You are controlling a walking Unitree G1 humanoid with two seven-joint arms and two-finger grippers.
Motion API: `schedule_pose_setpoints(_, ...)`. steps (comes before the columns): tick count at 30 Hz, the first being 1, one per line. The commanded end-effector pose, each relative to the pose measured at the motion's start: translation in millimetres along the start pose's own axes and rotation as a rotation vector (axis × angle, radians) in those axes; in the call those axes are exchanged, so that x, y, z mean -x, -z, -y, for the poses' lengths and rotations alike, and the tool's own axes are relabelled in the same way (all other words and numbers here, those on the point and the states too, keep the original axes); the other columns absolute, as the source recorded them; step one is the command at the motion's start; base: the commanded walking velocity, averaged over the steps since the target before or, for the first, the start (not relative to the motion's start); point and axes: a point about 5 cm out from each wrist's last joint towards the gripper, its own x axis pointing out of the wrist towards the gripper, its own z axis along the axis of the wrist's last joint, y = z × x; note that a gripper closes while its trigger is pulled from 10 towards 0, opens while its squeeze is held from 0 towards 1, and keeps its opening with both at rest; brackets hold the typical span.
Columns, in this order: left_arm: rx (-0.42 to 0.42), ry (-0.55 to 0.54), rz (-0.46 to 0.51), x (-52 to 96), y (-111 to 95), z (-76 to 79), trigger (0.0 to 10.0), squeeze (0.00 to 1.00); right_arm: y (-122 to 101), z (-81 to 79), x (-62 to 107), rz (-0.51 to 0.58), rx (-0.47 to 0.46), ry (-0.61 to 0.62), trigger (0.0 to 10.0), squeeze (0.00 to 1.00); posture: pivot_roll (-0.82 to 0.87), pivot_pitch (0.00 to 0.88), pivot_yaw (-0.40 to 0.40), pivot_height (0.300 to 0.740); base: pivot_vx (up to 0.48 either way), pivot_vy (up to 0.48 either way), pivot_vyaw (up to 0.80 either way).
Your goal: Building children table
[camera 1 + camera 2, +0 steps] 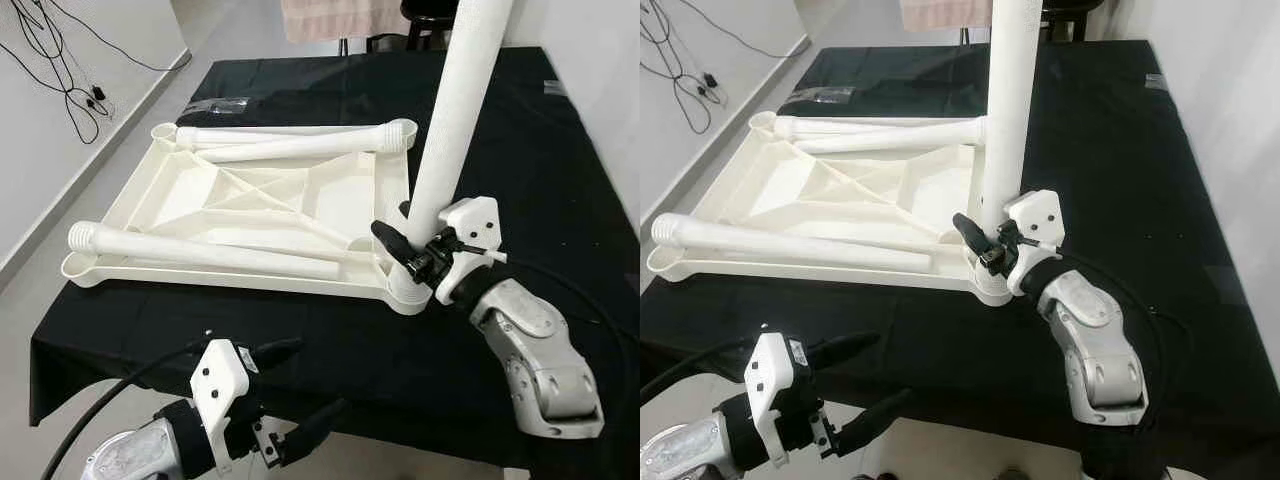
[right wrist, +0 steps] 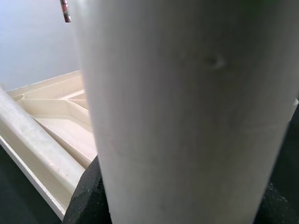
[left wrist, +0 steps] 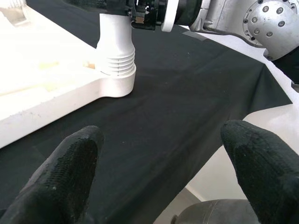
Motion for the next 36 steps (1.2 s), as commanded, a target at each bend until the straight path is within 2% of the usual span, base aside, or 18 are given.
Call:
schedule_pose_setpoints(1,-0.013,0.004,-0.029,2.5,2.9,1.5,10.0,0.0,60.0,5.3,12.9,-0.31,-0.09,0.194,10.0,0.0,0.02,0.222,0.082,0.74,0.0,0.0,0.0)
schedule_pose_setpoints(2,-0.013,0.004,-0.029,2.5,2.9,1.5,10.0,0.0,60.0,5.3,12.9,-0.31,-0.09,0.194,10.0,0.0,0.02,0.222,0.082,0.74,0.0,0.0,0.0)
schedule_pose_setpoints(3,-0.013,0.004,-0.03,2.9,3.0,1.5,10.0,0.0,60.8,8.8,18.5,-0.329,-0.086,0.33,10.0,0.0,0.02,0.222,0.082,0.74,0.0,0.0,0.0)
schedule_pose_setpoints(5,-0.014,0.006,-0.032,3.4,3.2,1.3,10.0,0.0,58.6,4.5,27.4,-0.33,-0.084,0.456,10.0,0.0,0.01,0.221,0.083,0.74,0.0,0.0,0.0)
schedule_pose_setpoints(7,-0.016,0.006,-0.032,3.7,3.2,0.8,10.0,0.0,57.9,0.6,30.1,-0.32,-0.091,0.466,10.0,0.0,0.01,0.221,0.085,0.74,0.0,0.0,0.0)
schedule_pose_setpoints(14,-0.024,-0.004,-0.026,4.3,1.4,-1.5,10.0,0.0,59.7,4.4,31.2,-0.315,-0.106,0.468,10.0,0.0,0.01,0.216,0.091,0.74,0.0,0.0,0.0)
schedule_pose_setpoints(17,-0.042,-0.061,0.023,4.6,-10.7,-14.5,10.0,0.0,61.8,4.3,30.6,-0.311,-0.113,0.46,10.0,0.0,0.02,0.21,0.095,0.74,0.0,0.0,0.0)
schedule_pose_setpoints(18,-0.042,-0.061,0.023,4.6,-10.7,-14.5,10.0,0.0,61.8,4.3,30.6,-0.311,-0.113,0.46,10.0,0.0,0.02,0.21,0.095,0.74,0.0,0.0,0.0)
schedule_pose_setpoints(21,-0.101,-0.1,0.168,-2.4,-54.3,-40.9,10.0,0.0,60.1,-1.9,27.9,-0.294,-0.116,0.458,10.0,0.0,0.02,0.204,0.101,0.74,0.0,0.0,0.0)
schedule_pose_setpoints(22,-0.127,-0.082,0.257,-9.1,-82.1,-52.5,10.0,0.0,56.0,-8.1,26.1,-0.273,-0.104,0.441,10.0,0.0,0.01,0.2,0.107,0.74,0.0,0.0,0.0)
schedule_pose_setpoints(23,-0.134,-0.074,0.28,-11.0,-89.5,-55.2,10.0,0.0,54.8,-9.8,25.6,-0.269,-0.096,0.433,10.0,0.0,0.01,0.2,0.107,0.74,0.0,0.0,0.0)
schedule_pose_setpoints(26,-0.136,-0.07,0.291,-11.8,-93.2,-56.7,10.0,0.0,53.4,-11.6,25.2,-0.261,-0.088,0.426,10.0,0.0,0.01,0.198,0.11,0.74,0.0,0.0,0.0)
schedule_pose_setpoints(28,-0.155,-0.015,0.353,-22.3,-117.9,-66.6,10.0,0.0,51.3,-15.8,24.1,-0.247,-0.081,0.407,10.0,0.0,0.01,0.193,0.116,0.74,0.0,0.0,0.0)
schedule_pose_setpoints(29,-0.155,-0.015,0.353,-22.3,-117.9,-66.6,10.0,0.0,51.3,-15.8,24.1,-0.247,-0.081,0.407,10.0,0.0,0.01,0.193,0.116,0.74,0.0,0.0,0.0)
schedule_pose_setpoints(31,-0.183,0.058,0.389,-40.7,-144.3,-80.6,10.0,0.0,49.4,-19.9,22.5,-0.233,-0.074,0.385,10.0,0.0,0.01,0.192,0.121,0.74,0.0,0.0,0.0)
schedule_pose_setpoints(32,-0.183,0.058,0.389,-40.7,-144.3,-80.6,10.0,0.0,49.4,-19.9,22.5,-0.233,-0.074,0.385,10.0,0.0,0.01,0.192,0.121,0.74,0.0,0.0,0.0)
schedule_pose_setpoints(34,-0.192,0.128,0.373,-63.4,-157.7,-91.8,10.0,0.0,47.5,-23.1,20.8,-0.22,-0.063,0.364,10.0,0.0,0.01,0.191,0.127,0.74,0.0,0.0,0.0)
schedule_pose_setpoints(36,-0.192,0.128,0.373,-63.4,-157.7,-91.8,10.0,0.0,47.5,-23.1,20.8,-0.22,-0.063,0.364,10.0,0.0,0.01,0.191,0.127,0.74,0.0,0.0,0.0)
